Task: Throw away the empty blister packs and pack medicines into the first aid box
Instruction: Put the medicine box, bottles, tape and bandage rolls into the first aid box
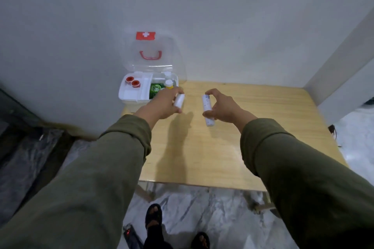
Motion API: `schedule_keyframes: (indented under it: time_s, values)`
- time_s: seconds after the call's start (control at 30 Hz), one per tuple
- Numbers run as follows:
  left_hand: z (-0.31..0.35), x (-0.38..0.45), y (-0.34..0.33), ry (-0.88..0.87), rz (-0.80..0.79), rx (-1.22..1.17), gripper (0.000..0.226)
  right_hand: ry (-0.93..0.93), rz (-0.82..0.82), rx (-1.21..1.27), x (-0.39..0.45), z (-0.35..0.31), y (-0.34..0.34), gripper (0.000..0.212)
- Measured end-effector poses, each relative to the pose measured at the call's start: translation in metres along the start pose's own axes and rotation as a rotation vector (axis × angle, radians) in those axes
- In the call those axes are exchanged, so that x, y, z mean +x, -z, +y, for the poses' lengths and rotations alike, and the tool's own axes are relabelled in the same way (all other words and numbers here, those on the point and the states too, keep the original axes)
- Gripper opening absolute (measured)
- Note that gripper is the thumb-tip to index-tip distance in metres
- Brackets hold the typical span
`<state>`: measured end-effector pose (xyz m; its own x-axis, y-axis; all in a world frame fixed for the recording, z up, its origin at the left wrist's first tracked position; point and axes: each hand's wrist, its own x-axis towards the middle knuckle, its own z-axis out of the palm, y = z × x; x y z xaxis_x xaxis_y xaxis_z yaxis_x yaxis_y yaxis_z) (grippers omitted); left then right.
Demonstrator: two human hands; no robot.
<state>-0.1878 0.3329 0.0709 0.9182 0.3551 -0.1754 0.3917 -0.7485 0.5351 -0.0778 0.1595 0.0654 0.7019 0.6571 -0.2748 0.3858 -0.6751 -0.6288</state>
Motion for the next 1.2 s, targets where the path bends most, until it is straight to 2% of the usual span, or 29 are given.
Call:
schedule_keyframes:
  time_s: [0.27, 0.37, 0.73, 1.2]
  values:
    - [-0.048, -0.018, 0.076, 0.067, 0.189, 0.025, 0.058, 0.135, 0.061, -0.003, 0.026, -0.080, -0.005, 0.068]
    - [-0.074, -0.018, 0.091, 0.086, 0.212, 0.020, 0.059, 0.159, 0.073, -0.003, 0.039, -0.105, -0.014, 0.068]
    - [-0.157, 0.009, 0.102, 0.089, 0.081, -0.044, 0.070, 0.074, 0.066, 0.028, 0.102, -0.169, -0.080, 0.071]
    - [-0.199, 0.040, 0.093, 0.018, 0.012, -0.026, 0.069, -0.044, 0.108, -0.022, 0.138, -0.181, -0.122, 0.068]
